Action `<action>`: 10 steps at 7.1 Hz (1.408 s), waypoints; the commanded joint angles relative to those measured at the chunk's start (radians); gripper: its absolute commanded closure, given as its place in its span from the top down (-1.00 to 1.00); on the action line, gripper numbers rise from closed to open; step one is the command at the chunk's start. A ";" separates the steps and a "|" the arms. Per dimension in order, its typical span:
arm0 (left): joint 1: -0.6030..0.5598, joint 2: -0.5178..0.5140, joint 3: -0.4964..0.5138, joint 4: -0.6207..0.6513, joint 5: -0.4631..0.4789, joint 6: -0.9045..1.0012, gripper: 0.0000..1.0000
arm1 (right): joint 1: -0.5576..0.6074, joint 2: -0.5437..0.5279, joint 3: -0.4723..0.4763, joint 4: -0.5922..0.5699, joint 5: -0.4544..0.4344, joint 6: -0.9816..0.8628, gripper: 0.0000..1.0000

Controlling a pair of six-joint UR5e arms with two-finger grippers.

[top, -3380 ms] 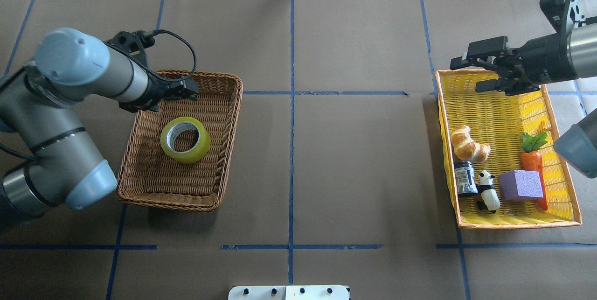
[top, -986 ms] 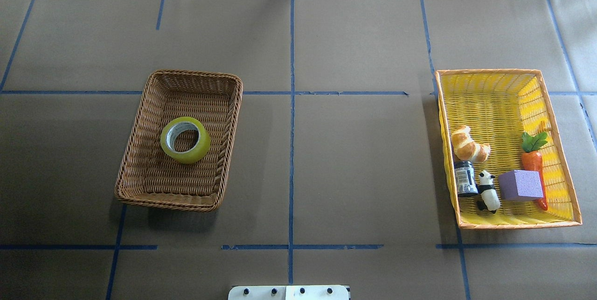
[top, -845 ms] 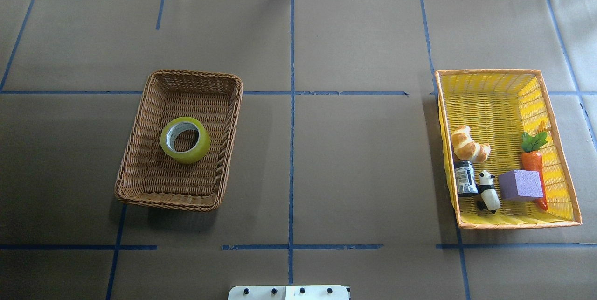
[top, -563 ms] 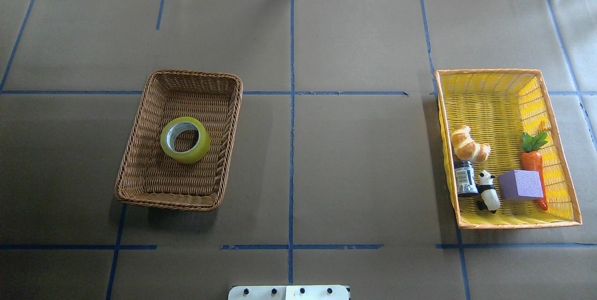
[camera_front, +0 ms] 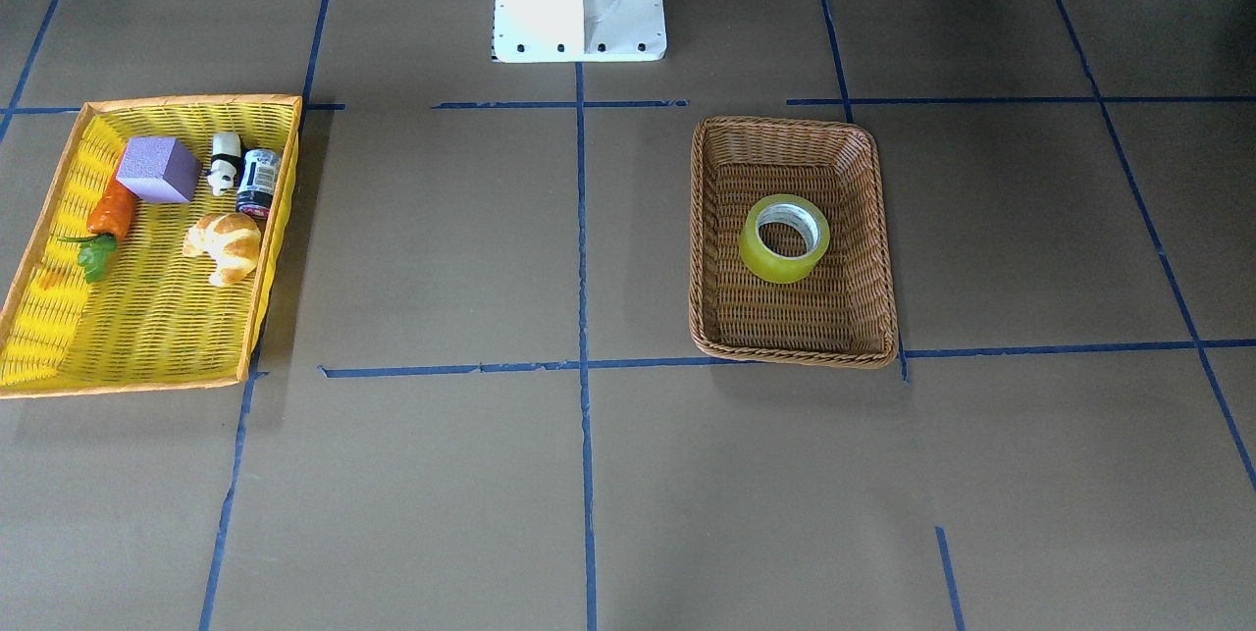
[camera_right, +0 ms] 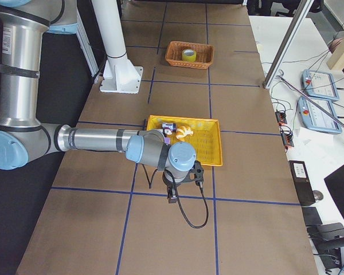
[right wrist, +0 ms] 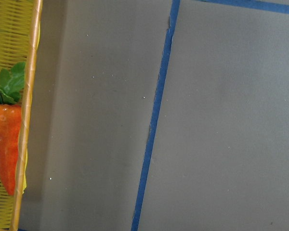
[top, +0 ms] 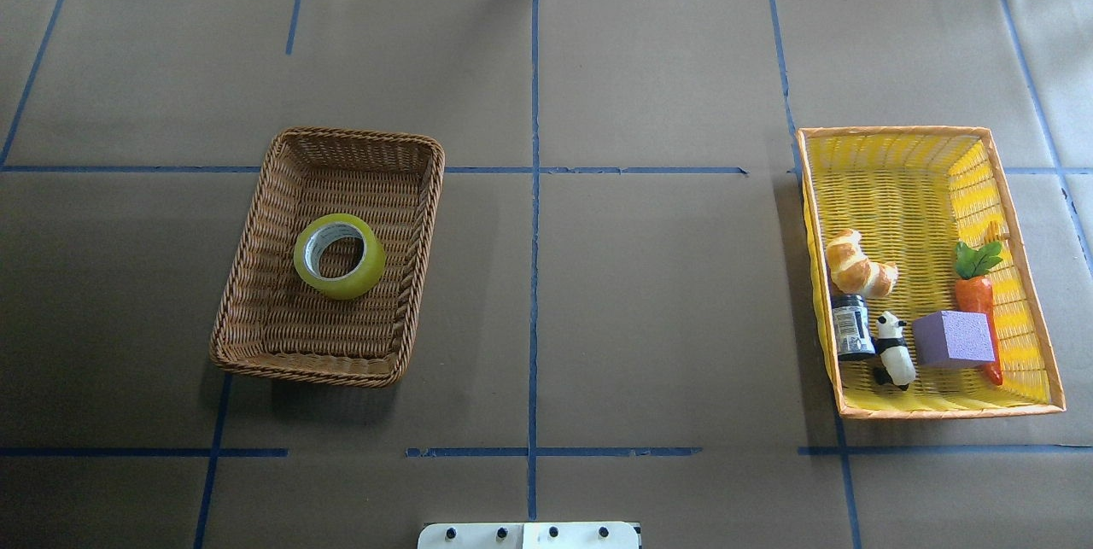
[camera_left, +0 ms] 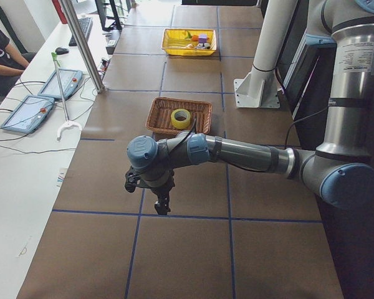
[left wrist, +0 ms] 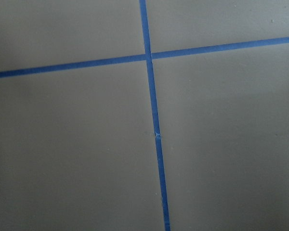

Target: Move tape to another basket

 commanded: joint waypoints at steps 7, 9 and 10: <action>0.000 0.026 -0.068 -0.002 0.000 -0.005 1.00 | -0.001 -0.014 0.029 0.121 -0.062 0.207 1.00; 0.003 0.020 -0.056 -0.009 0.000 -0.003 1.00 | -0.001 -0.016 0.029 0.120 -0.059 0.210 1.00; 0.003 0.018 -0.049 -0.035 0.000 -0.006 1.00 | -0.003 -0.016 0.027 0.120 -0.062 0.208 1.00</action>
